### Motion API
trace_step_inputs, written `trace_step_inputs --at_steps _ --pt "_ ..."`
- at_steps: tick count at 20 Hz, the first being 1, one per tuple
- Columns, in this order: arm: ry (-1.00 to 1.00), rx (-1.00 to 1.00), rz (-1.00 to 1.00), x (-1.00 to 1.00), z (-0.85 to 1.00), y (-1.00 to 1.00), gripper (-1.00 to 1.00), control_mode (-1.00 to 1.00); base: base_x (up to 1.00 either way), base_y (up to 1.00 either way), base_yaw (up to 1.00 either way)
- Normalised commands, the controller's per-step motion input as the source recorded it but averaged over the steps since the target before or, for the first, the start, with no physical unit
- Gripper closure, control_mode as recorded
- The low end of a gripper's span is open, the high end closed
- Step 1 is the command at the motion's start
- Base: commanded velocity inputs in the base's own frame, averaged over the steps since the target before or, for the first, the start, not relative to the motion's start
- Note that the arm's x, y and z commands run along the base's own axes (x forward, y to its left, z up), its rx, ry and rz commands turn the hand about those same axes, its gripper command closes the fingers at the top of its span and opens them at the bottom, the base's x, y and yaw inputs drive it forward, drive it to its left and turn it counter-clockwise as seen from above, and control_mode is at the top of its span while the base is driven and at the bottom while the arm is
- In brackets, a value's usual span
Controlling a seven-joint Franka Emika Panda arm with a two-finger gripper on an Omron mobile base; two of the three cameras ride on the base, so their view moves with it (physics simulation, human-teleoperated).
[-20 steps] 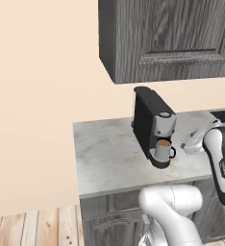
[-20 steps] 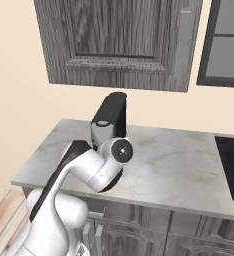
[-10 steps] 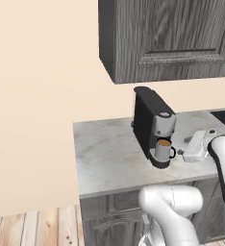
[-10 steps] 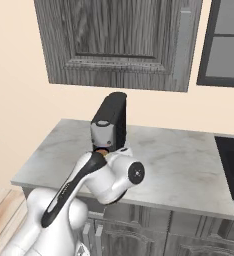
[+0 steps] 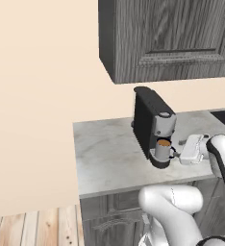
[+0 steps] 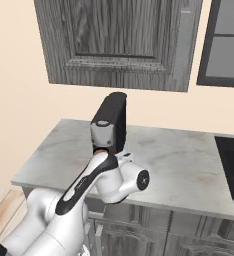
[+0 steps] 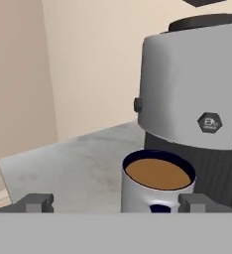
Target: Pick up the brewed coffee from the coffee machine and place it next to the breakfast plate on the dining counter.
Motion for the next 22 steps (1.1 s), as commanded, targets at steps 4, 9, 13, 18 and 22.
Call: trace_step_inputs --at_steps 4,9,13,18,22 --pt "0.0 0.0 0.0 0.21 -0.11 -0.04 -1.0 -1.0 0.0 0.0 0.0" --pt "0.0 0.0 0.0 0.16 -0.12 -0.09 -1.0 -1.0 0.0 0.0 0.0" --pt "0.0 0.0 0.0 0.14 -0.19 -0.14 -1.0 -1.0 0.0 0.0 0.0" --pt "0.0 0.0 0.0 0.13 -0.22 -0.01 -1.0 -1.0 0.0 0.0 0.0" --pt "0.0 0.0 0.0 0.19 -0.16 0.0 -1.0 -1.0 0.0 0.0 0.0"
